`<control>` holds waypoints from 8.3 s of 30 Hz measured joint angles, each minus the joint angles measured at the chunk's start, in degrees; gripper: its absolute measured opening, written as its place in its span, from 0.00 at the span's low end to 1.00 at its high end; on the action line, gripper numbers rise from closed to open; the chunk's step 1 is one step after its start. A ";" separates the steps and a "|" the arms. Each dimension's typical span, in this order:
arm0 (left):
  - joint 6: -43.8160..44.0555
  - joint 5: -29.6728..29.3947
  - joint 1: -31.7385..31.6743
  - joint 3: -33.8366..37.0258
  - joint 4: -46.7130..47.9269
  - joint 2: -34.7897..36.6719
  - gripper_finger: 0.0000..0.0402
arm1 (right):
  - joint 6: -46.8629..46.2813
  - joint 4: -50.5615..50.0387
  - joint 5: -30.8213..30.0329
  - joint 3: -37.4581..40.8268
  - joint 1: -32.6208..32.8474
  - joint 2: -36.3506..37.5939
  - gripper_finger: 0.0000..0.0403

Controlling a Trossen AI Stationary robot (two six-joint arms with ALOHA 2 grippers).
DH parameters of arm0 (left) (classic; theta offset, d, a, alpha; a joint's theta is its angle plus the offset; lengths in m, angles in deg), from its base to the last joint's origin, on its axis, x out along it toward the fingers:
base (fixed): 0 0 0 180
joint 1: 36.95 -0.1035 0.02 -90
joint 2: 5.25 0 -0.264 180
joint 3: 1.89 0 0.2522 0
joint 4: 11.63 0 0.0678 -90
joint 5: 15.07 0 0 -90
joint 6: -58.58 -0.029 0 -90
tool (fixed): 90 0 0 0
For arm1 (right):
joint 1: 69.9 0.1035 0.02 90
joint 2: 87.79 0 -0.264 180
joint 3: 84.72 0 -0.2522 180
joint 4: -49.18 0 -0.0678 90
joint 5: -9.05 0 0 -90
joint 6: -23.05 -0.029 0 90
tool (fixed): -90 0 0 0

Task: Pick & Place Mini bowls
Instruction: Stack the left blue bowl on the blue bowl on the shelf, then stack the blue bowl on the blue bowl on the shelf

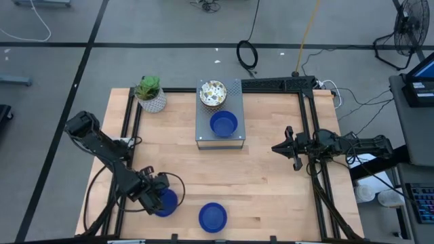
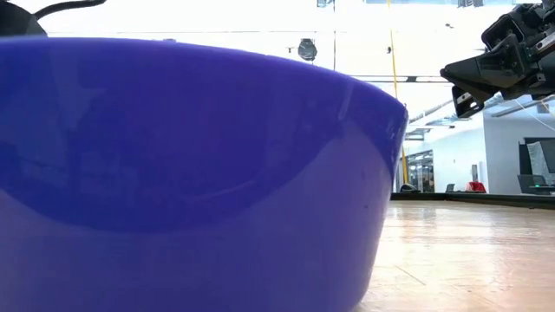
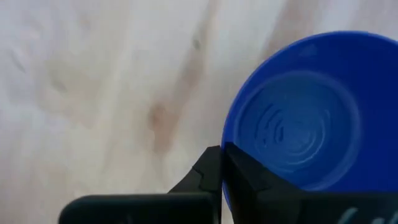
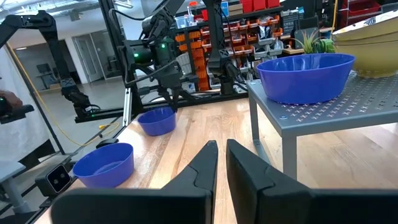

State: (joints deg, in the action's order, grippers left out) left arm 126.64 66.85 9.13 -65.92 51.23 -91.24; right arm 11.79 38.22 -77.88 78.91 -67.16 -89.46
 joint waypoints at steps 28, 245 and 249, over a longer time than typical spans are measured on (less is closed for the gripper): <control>-46.50 -18.42 -24.41 -11.93 -47.07 13.34 0.01 | -0.01 -0.01 0.01 0.00 0.00 -0.01 0.05; -40.32 -2.97 -20.56 -41.62 14.08 -33.95 0.25 | 0.00 0.36 0.02 -0.01 -0.02 -0.87 0.05; -43.81 -2.33 -20.56 -41.62 13.86 -33.95 0.23 | 0.00 0.35 0.00 0.01 0.00 -0.87 0.05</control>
State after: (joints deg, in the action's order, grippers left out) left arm 82.83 64.52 -11.43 -107.53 65.09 -125.19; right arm 11.78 38.57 -77.88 78.92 -67.16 -90.33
